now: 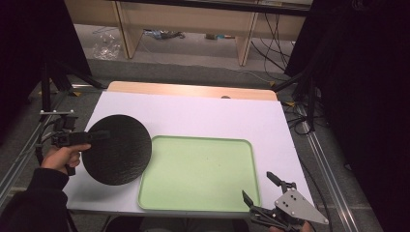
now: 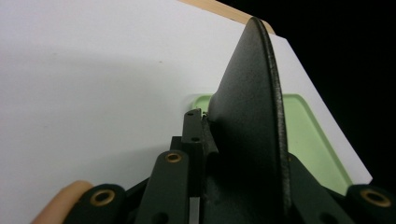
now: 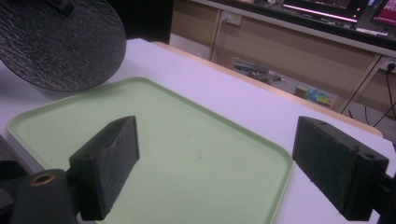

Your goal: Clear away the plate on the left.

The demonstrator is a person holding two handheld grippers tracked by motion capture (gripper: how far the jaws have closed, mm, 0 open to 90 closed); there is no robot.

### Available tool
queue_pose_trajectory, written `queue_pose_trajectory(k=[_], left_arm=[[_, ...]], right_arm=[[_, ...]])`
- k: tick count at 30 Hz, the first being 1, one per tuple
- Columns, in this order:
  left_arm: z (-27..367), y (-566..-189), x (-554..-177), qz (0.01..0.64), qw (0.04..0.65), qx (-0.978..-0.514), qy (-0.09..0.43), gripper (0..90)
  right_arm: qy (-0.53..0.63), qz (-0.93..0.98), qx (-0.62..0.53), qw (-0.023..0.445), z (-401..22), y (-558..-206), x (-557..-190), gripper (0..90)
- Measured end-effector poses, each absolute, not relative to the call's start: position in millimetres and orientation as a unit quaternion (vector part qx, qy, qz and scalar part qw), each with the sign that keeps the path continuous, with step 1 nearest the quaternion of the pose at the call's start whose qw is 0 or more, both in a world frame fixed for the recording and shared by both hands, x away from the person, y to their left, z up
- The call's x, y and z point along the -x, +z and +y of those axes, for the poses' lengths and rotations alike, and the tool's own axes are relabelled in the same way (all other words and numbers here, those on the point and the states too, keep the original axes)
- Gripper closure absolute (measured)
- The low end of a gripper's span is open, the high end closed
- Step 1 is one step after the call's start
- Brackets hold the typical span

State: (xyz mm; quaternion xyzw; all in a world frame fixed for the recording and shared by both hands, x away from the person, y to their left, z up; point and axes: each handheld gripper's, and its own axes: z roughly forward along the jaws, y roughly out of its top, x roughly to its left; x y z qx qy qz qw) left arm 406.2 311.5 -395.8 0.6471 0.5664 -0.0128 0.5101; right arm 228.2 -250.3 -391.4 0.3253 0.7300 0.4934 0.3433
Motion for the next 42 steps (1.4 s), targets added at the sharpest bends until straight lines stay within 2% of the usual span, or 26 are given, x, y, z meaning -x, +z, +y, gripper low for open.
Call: queue_pose_trajectory(k=[11,21,34,39,42], left_arm=[[272.7,-389.5,-412.7,0.543,0.520,-0.658,-0.046,77.3],[227.5,-403.5,-430.0,0.528,0.491,-0.689,-0.076,77.2],[189.6,-428.9,-444.2,0.532,0.479,-0.687,-0.124,76.9],[176.6,-438.1,-443.2,0.530,0.467,-0.695,-0.133,78.4],[162.7,-440.9,-440.1,0.524,0.442,-0.720,-0.111,77.4]], right_arm=[[0.490,0.735,-0.335,0.329,-249.7,-391.5,-226.7,15.5],[0.490,0.732,-0.327,0.343,-249.7,-391.8,-227.7,15.5],[0.491,0.732,-0.329,0.339,-251.5,-391.5,-227.7,15.5],[0.491,0.732,-0.329,0.339,-251.2,-391.4,-227.6,15.4],[0.492,0.732,-0.327,0.338,-251.0,-391.5,-227.1,15.5]])
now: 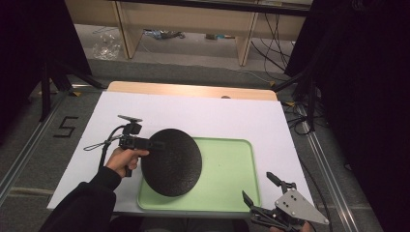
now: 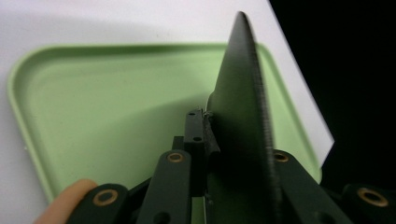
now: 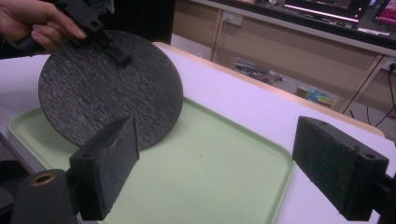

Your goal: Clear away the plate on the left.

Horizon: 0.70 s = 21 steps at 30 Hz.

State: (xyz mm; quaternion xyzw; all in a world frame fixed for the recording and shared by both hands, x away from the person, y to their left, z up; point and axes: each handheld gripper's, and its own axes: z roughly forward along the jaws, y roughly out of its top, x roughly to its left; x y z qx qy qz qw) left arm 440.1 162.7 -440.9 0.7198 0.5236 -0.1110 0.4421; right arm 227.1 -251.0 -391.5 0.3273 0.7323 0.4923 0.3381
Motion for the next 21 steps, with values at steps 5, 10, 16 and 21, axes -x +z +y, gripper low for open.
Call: queue_pose_trajectory(k=[5,10,16,21], left_arm=[[145.4,-453.4,-436.4,0.514,0.394,-0.751,-0.129,72.1],[143.0,-451.5,-437.5,0.482,0.382,-0.781,-0.105,69.5],[147.2,-449.8,-436.9,0.483,0.353,-0.797,-0.081,64.0],[155.2,-446.3,-432.4,0.464,0.329,-0.820,-0.065,60.9]], right_arm=[[0.494,0.733,-0.327,0.335,-250.4,-392.0,-227.0,15.5],[0.491,0.733,-0.325,0.340,-250.6,-392.0,-227.7,15.5],[0.493,0.733,-0.323,0.338,-250.5,-392.0,-227.2,15.5],[0.488,0.736,-0.325,0.339,-250.0,-392.4,-227.5,15.5]])
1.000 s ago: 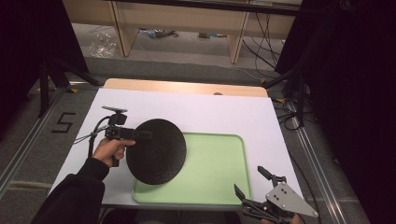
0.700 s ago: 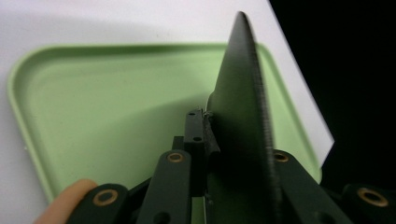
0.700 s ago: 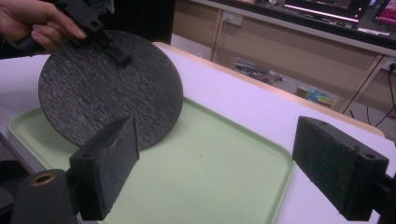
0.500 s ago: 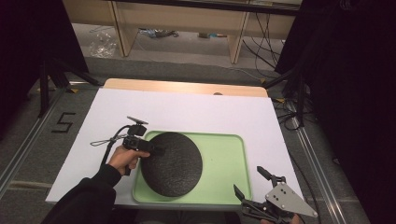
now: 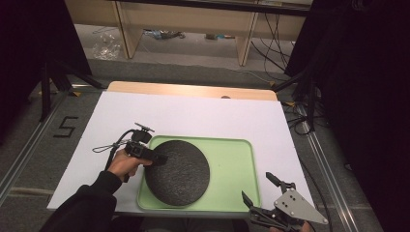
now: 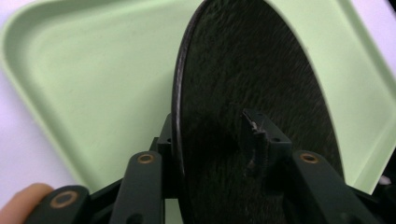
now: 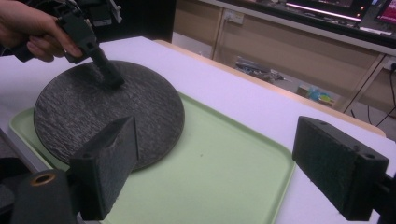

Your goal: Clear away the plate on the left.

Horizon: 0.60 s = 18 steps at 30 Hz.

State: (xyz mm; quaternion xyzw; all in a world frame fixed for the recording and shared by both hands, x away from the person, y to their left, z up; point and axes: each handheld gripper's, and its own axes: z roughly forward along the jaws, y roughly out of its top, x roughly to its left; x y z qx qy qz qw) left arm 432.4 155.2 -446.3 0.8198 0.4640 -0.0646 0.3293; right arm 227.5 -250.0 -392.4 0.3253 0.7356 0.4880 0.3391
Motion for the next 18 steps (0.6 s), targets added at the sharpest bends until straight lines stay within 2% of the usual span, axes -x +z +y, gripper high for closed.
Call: queue_pose_trajectory(k=[4,10,13,15,18], left_arm=[[158.4,-453.9,-435.1,0.474,0.307,-0.822,-0.070,55.8],[159.7,-459.9,-436.6,0.495,0.301,-0.810,-0.092,53.9],[160.0,-461.1,-434.5,0.497,0.289,-0.813,-0.095,51.9],[162.0,-459.9,-432.4,0.486,0.271,-0.827,-0.079,50.3],[165.7,-462.7,-430.2,0.486,0.261,-0.829,-0.092,50.4]], right_arm=[[0.489,0.736,-0.323,0.340,-250.1,-392.3,-227.5,15.5],[0.488,0.736,-0.323,0.339,-250.0,-392.3,-227.5,15.5],[0.488,0.736,-0.325,0.338,-250.5,-392.1,-227.7,15.5],[0.489,0.736,-0.325,0.336,-250.8,-392.0,-227.2,15.5],[0.488,0.738,-0.324,0.335,-251.0,-391.8,-227.3,15.5]])
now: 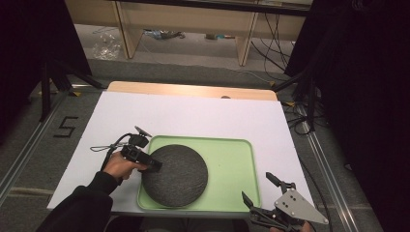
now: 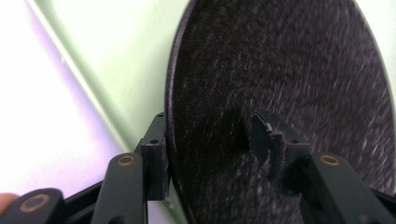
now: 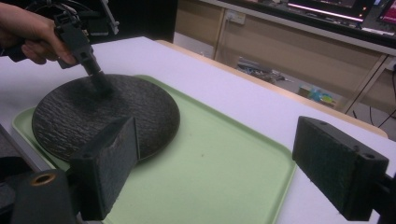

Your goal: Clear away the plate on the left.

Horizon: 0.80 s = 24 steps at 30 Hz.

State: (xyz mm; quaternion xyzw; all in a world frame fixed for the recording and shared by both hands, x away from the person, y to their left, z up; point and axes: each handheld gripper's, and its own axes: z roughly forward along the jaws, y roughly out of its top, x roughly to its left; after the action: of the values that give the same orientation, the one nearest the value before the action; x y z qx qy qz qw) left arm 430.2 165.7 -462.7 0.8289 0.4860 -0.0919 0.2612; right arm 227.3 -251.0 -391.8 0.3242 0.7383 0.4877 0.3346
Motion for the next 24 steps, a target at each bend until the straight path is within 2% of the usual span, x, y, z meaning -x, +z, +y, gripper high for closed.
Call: queue_pose_trajectory(k=[5,8,12,17,20,24], left_arm=[[173.1,-461.7,-430.5,0.487,0.258,-0.828,-0.100,56.1],[174.7,-459.9,-428.7,0.483,0.256,-0.832,-0.099,56.7],[176.0,-458.2,-426.5,0.492,0.259,-0.827,-0.080,60.2],[166.3,-460.5,-426.1,0.494,0.258,-0.827,-0.071,58.7],[149.0,-461.8,-427.4,0.483,0.248,-0.838,-0.044,58.1],[132.7,-463.6,-427.9,0.482,0.258,-0.836,-0.051,59.9]], right_arm=[[0.489,0.737,-0.324,0.337,-250.4,-392.0,-227.4,15.5],[0.489,0.737,-0.324,0.337,-250.6,-392.0,-227.4,15.5],[0.487,0.738,-0.324,0.336,-250.8,-392.0,-227.4,15.5],[0.483,0.743,-0.321,0.335,-249.1,-392.7,-227.8,15.5],[0.483,0.743,-0.321,0.335,-248.8,-392.6,-228.0,15.5],[0.484,0.743,-0.320,0.335,-248.7,-392.8,-227.7,15.5]])
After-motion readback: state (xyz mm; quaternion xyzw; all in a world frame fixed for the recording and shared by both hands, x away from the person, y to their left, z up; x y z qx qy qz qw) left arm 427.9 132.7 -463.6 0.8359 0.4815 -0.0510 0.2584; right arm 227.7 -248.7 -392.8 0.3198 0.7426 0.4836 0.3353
